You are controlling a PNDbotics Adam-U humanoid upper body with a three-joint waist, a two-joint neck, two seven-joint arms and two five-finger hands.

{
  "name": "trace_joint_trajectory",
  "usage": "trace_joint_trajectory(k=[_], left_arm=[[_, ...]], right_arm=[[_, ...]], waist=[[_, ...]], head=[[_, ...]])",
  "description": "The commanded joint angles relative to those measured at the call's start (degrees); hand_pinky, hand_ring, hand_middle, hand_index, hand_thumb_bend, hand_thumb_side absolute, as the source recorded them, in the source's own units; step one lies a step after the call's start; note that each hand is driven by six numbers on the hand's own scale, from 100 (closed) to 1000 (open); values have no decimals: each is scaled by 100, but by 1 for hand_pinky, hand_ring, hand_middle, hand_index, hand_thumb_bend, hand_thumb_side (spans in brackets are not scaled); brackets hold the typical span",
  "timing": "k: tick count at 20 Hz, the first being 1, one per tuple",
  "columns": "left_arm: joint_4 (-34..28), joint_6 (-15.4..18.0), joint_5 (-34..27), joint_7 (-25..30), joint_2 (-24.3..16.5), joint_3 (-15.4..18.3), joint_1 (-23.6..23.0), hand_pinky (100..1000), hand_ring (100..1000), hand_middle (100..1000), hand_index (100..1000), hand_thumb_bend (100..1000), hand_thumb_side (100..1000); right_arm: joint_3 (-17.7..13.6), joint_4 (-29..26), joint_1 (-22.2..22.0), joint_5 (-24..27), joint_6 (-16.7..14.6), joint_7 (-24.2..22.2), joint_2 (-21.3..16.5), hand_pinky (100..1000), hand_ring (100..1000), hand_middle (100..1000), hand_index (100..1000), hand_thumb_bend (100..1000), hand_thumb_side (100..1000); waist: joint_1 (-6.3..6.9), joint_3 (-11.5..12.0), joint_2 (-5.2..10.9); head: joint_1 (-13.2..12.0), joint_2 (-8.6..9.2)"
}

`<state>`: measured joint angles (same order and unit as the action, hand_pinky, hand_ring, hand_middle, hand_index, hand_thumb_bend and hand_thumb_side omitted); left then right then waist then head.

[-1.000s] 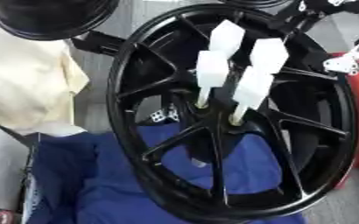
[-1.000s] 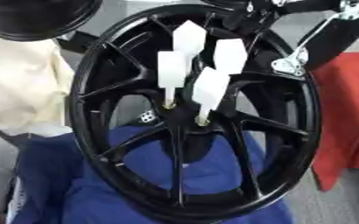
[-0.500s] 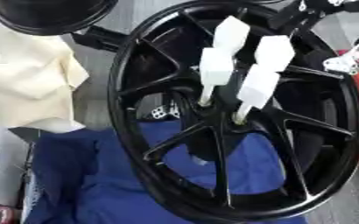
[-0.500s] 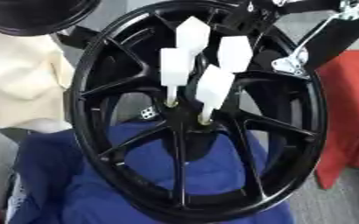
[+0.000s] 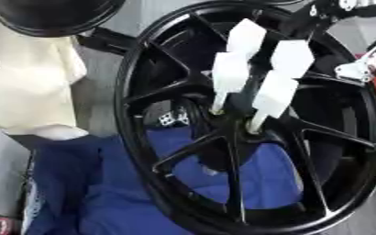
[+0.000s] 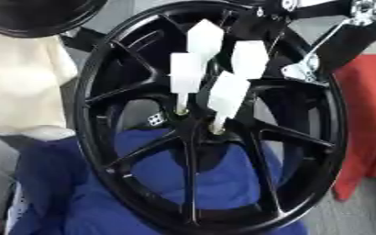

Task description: Pull the pin out of the wheel hub.

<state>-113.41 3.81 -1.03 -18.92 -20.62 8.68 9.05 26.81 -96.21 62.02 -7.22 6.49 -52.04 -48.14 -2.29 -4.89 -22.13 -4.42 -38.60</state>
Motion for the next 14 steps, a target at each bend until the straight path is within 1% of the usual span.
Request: trace_joint_trajectory(k=[1, 7, 10, 14], left_arm=[[-119, 14, -29, 29, -36, -3, 49, 763, 830, 743, 799, 100, 773], [-119, 15, -27, 32, -19, -1, 44, 763, 829, 743, 798, 100, 776], [-119, 15, -31, 33, -10, 0, 40, 763, 830, 743, 798, 100, 777], [-119, 15, -36, 47, 1, -7, 46, 763, 830, 744, 798, 100, 779]], right_arm=[[-94, 3, 127, -64, 17, 8, -90, 871, 914, 924, 996, 100, 100], [-119, 84, 131, -164, 38, 8, -73, 875, 917, 924, 997, 100, 100], [-137, 128, 126, -216, 40, 8, -72, 891, 942, 927, 996, 100, 100], [-159, 162, 118, -257, 28, 8, -61, 890, 944, 924, 989, 100, 126]], waist=[[-6, 5, 89], [-26, 29, 36], [-35, 29, 11], [-40, 31, -23]], head=[[8, 88], [14, 108], [18, 116], [15, 146]])
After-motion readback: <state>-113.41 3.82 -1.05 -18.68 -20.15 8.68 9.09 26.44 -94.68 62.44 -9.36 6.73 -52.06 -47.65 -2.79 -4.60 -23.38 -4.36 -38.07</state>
